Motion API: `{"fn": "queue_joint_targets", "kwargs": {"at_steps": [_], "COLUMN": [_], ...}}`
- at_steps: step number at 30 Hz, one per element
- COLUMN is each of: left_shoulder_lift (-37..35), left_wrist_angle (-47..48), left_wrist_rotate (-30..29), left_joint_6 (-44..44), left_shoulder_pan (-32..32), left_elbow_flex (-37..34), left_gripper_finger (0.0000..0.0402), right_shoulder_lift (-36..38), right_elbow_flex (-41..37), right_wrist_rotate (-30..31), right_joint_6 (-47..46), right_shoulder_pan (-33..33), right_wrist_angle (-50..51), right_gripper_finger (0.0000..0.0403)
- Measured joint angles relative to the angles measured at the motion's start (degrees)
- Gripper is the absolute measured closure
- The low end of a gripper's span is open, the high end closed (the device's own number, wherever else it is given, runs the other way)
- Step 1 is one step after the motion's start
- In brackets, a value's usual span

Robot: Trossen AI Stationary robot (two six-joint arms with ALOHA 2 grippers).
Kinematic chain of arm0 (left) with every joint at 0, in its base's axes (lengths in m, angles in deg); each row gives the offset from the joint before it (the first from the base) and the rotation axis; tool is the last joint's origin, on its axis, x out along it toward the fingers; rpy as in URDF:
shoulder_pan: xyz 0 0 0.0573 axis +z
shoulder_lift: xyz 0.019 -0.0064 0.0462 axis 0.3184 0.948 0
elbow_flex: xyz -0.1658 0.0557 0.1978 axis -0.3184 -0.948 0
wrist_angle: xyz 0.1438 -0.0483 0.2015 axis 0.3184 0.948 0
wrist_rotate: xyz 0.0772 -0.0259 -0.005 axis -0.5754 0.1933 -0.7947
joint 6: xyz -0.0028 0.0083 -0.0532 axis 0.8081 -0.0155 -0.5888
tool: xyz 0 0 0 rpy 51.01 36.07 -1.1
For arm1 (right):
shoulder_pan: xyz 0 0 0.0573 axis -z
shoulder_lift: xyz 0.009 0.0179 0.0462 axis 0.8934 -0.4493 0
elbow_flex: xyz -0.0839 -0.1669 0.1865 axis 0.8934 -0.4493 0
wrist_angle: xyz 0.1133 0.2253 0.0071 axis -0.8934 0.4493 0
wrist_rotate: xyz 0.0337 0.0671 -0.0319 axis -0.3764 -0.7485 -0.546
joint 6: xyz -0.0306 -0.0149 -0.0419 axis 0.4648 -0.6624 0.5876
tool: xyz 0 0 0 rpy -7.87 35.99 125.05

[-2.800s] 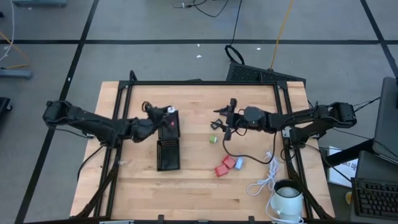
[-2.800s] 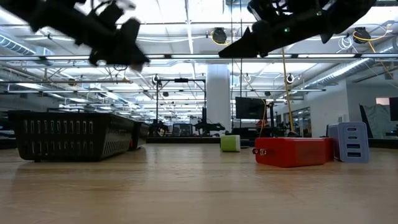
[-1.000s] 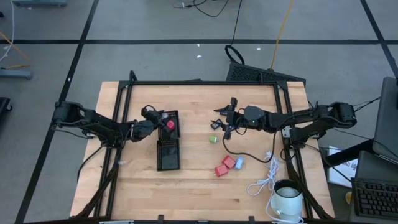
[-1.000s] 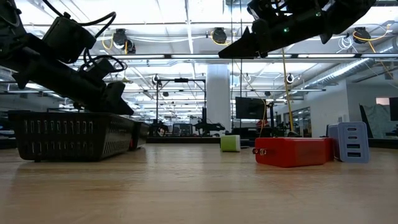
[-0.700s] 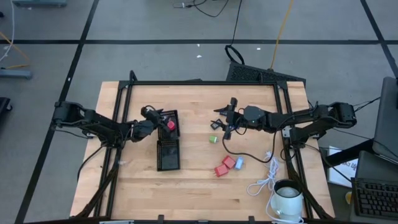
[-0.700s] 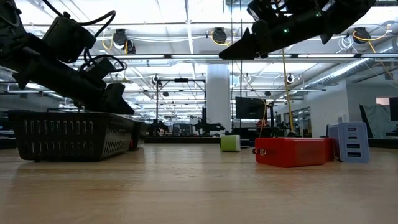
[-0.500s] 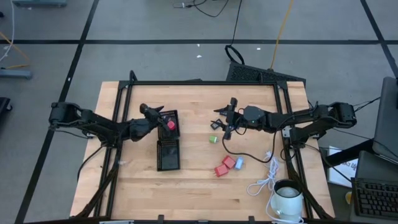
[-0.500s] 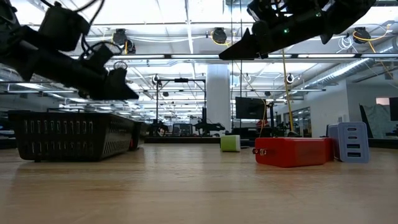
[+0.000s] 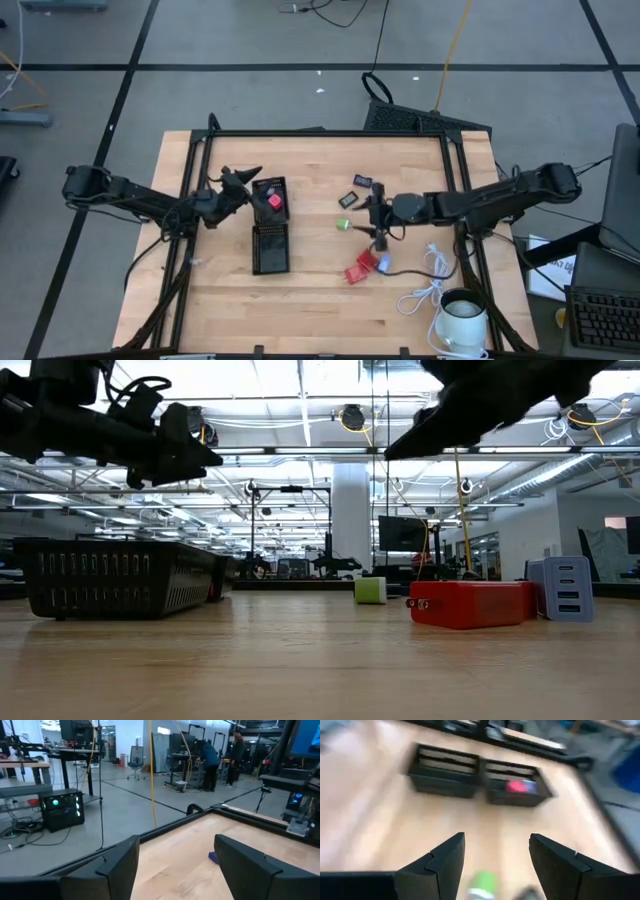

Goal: Pick & Place Office items
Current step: Put the light blue charger adapter into the top black bin

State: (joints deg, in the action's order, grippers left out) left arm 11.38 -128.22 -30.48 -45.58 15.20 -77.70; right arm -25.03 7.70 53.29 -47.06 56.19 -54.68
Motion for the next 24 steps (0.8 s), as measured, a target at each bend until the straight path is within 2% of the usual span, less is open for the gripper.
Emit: {"fn": "queue_joint_targets", "kwargs": {"at_steps": [5,13,19,24], "left_shoulder_lift": [0.02,0.02,0.02,0.02], "left_wrist_angle": [0.93,0.96,0.99,0.96], "left_wrist_rotate": [0.02,0.02,0.04,0.06], "left_joint_6": [-2.71,-6.67,-11.62,-15.04], "left_shoulder_pan": [-0.15,-0.12,-0.12,-0.12], "left_elbow_flex": [0.00,-0.01,-0.01,0.00], "left_gripper_finger": [0.0138,0.0146,0.0139,0.0136], "right_shoulder_lift": [3.43,2.35,-3.78,-8.27], "right_elbow_flex": [0.00,0.00,0.00,0.00], "right_wrist_rotate": [-14.82,-24.41,-24.38,-23.95], "right_joint_6": [-9.44,-32.77,-39.49,-40.73], "right_shoulder_pan": [-3.12,-9.82,-16.77,-18.30], "right_wrist_angle": [4.82,13.24,13.46,13.41], "right_gripper_finger": [0.0193,0.0193,0.0193,0.0193]}}
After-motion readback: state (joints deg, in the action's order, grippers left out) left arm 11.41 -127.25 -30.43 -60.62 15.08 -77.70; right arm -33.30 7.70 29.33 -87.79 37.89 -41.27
